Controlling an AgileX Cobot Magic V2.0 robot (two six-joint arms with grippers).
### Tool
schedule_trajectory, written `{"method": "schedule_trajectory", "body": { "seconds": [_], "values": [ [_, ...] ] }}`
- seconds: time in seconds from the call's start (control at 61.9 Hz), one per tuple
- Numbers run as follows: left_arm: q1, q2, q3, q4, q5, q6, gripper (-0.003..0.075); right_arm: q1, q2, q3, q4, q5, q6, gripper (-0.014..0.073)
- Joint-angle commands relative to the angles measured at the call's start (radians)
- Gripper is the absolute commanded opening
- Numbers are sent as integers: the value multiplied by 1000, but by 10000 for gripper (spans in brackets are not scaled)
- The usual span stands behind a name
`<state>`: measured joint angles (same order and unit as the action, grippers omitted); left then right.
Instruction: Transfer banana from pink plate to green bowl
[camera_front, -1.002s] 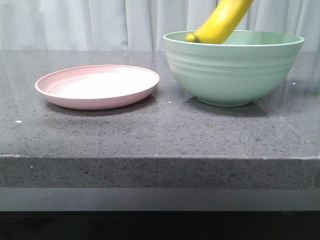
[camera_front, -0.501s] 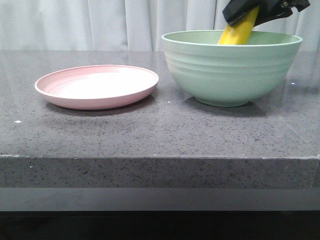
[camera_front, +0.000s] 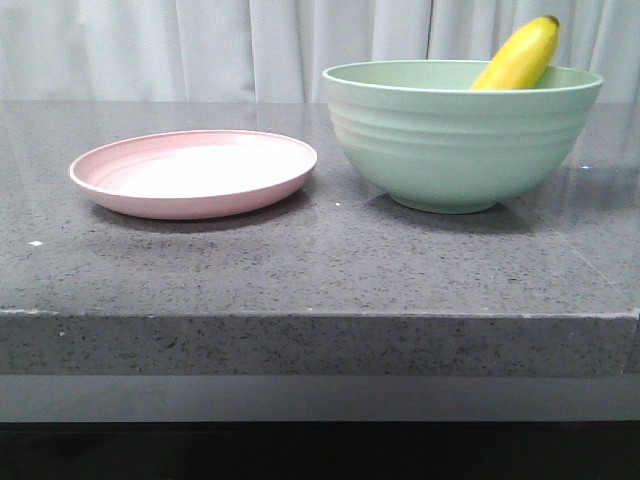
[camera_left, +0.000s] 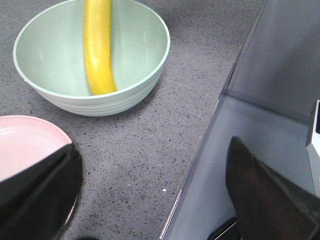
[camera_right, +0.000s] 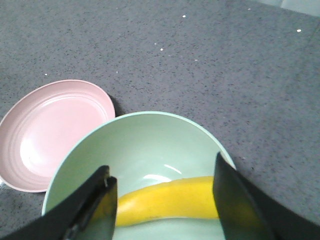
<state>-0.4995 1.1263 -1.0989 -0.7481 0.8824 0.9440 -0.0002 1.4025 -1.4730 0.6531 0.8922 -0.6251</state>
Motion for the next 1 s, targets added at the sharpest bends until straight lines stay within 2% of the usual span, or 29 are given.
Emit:
{"method": "schedule_trajectory", "body": {
  "seconds": [0.0,0.162,0.323,0.436,0.598,0.711,0.986],
  "values": [
    [-2,-21,-36,-47,-44,-7,564,-5,-104,-32,-61,-8,95,447],
    [17,-21,-36,2,-44,-112,564,-5,-269,66,-121,-17,125,447],
    [77,-50,-36,208,-46,-385,564,-5,-435,214,-190,-29,153,447],
    [141,-107,-36,327,-39,-555,564,-5,-529,301,-301,-15,272,447],
    [213,-224,14,482,-37,-688,564,-5,-652,408,-495,61,464,447],
    [262,-330,79,553,-37,-730,564,-5,-739,475,-543,97,545,447],
    [293,-525,232,555,-77,-732,564,-5,-923,628,-520,65,550,446]
  ]
}}
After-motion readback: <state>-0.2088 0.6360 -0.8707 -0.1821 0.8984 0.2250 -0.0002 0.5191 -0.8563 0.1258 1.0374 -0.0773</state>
